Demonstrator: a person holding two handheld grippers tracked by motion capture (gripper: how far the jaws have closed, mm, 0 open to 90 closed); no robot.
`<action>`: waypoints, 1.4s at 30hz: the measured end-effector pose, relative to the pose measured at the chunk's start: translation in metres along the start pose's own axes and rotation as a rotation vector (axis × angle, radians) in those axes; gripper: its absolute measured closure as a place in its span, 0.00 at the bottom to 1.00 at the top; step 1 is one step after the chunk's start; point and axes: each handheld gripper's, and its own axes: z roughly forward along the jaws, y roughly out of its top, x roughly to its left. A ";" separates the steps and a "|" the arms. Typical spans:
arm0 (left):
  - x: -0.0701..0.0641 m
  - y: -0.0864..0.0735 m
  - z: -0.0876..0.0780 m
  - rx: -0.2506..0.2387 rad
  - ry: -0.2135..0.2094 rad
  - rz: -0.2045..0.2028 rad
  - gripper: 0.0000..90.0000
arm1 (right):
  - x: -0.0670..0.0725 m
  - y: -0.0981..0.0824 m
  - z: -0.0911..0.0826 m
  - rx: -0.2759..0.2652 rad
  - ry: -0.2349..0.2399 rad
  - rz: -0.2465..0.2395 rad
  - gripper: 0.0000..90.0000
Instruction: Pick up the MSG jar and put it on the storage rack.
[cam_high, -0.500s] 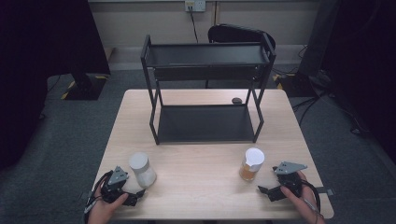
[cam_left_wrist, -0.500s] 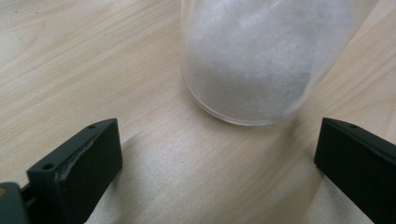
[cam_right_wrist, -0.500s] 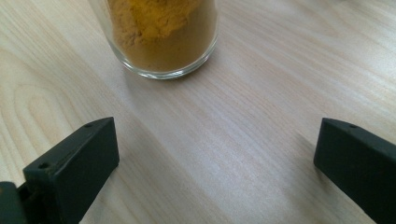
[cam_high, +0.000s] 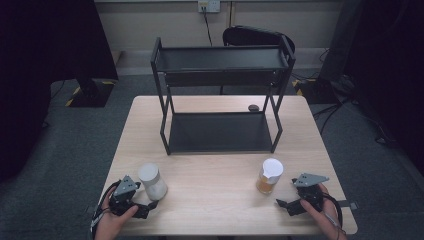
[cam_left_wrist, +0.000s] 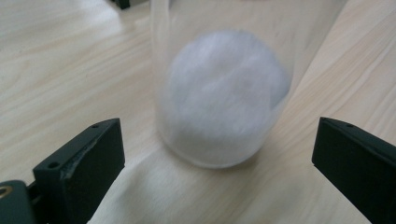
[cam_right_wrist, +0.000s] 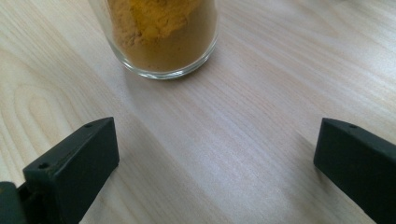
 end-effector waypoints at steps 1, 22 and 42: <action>0.001 0.002 0.000 -0.004 -0.005 -0.004 0.02 | 0.000 0.000 0.000 0.000 0.000 0.000 0.00; 0.002 0.011 0.004 -0.087 -0.035 -0.053 0.02 | 0.000 0.000 0.000 -0.001 0.000 0.000 0.00; 0.006 0.023 0.007 -0.131 -0.039 -0.055 0.31 | 0.000 0.000 0.000 -0.001 0.000 0.000 0.00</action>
